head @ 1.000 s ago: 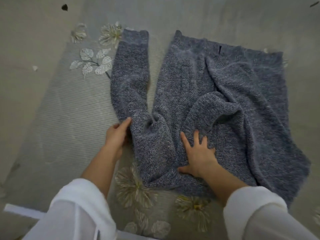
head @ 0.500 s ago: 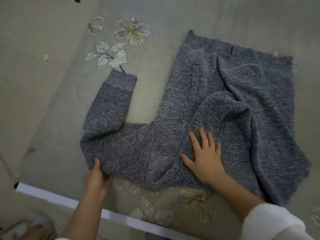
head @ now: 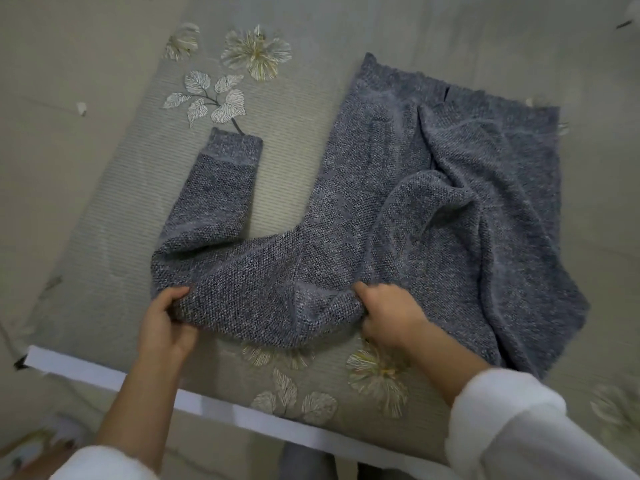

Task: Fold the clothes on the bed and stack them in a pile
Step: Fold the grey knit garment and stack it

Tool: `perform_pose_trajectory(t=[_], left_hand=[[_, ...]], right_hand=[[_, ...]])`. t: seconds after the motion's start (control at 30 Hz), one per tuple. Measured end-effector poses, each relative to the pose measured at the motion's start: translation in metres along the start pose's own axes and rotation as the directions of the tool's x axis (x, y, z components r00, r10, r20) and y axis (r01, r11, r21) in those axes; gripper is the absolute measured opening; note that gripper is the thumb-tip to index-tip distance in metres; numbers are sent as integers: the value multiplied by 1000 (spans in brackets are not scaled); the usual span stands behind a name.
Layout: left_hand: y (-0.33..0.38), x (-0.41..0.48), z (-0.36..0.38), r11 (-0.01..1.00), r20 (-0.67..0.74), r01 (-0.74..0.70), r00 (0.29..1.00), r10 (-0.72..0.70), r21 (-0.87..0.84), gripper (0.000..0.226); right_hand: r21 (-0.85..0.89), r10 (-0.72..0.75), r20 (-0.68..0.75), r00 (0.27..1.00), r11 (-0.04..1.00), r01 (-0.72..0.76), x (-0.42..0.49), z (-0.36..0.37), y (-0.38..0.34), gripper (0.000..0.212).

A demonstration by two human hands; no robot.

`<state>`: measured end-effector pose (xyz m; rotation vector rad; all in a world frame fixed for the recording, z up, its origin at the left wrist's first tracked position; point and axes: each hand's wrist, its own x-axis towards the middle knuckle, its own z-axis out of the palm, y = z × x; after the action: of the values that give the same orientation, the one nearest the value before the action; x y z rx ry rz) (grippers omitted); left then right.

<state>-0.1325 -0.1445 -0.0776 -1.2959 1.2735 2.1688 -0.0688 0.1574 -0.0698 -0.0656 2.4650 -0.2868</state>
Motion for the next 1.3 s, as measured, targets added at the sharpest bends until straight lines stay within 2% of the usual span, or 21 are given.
perform_pose_trajectory(t=[0.17,0.23,0.27,0.33,0.37,0.43,0.47,0.5,0.57,0.6,0.67,0.73,0.83,0.9,0.93,1.0,1.03,1.1,1.13,1.2,1.3], left_hand=[[12,-13,-15,998,108,70,992,-68,-9,32],[16,-17,-21,991,175,131,977,-125,-22,24],[18,-19,-22,987,188,159,969,-159,13,29],[20,-20,-20,969,181,178,961,-208,172,37],[20,-20,-16,953,166,168,963,-214,253,35],[20,-16,-8,920,125,103,979,-161,379,25],[21,-12,-4,906,97,64,989,-114,418,20],[23,-10,-1,903,73,35,995,-73,428,19],[27,-7,6,935,67,13,997,-39,354,20],[28,-8,11,952,83,8,996,-35,307,21],[26,-13,26,959,116,-25,993,-8,282,19],[22,-18,47,912,123,-150,986,111,383,15],[15,-32,89,640,188,-476,865,465,604,5],[7,-47,125,433,323,-629,739,592,646,13],[-1,-54,144,333,432,-716,658,617,614,14],[-24,-68,182,93,684,-867,448,576,490,15],[-40,-72,198,-49,809,-914,330,487,403,22],[-78,-79,216,-265,976,-943,169,139,201,33],[-97,-82,217,-317,984,-939,163,-67,134,40],[-130,-79,203,-368,892,-921,266,-366,124,57],[-149,-62,161,-420,773,-873,439,-458,247,82]], right_hand=[[123,53,273,961,988,-89,-21,1,8,22],[191,47,431,901,971,-143,-29,9,10,14],[243,21,511,860,956,-167,-32,12,10,17],[414,-70,637,768,871,-264,-35,13,11,26],[529,-116,636,763,786,-321,-35,11,14,39],[760,-74,414,907,576,-300,-30,2,19,41],[834,46,236,971,502,-227,-25,-5,23,36],[855,195,86,977,489,-173,-18,-10,29,34],[728,356,-70,932,657,-196,-7,-19,40,50],[596,352,-50,935,762,-254,-3,-19,45,64],[381,259,128,957,878,-288,1,-12,51,82],[455,179,276,944,841,-293,1,-8,55,84],[790,220,219,951,532,-305,4,-20,67,55],[906,318,157,935,331,-264,2,-32,77,29],[955,354,159,922,183,-235,1,-38,82,23],[980,363,173,916,-152,-125,-3,-49,94,25],[959,382,162,910,-280,-53,-5,-55,102,26],[894,481,155,863,-440,86,-7,-66,113,24],[874,540,161,826,-466,134,-7,-69,118,23],[870,587,163,793,-465,166,-6,-70,120,26],[920,586,144,798,-376,110,-1,-64,118,42]])
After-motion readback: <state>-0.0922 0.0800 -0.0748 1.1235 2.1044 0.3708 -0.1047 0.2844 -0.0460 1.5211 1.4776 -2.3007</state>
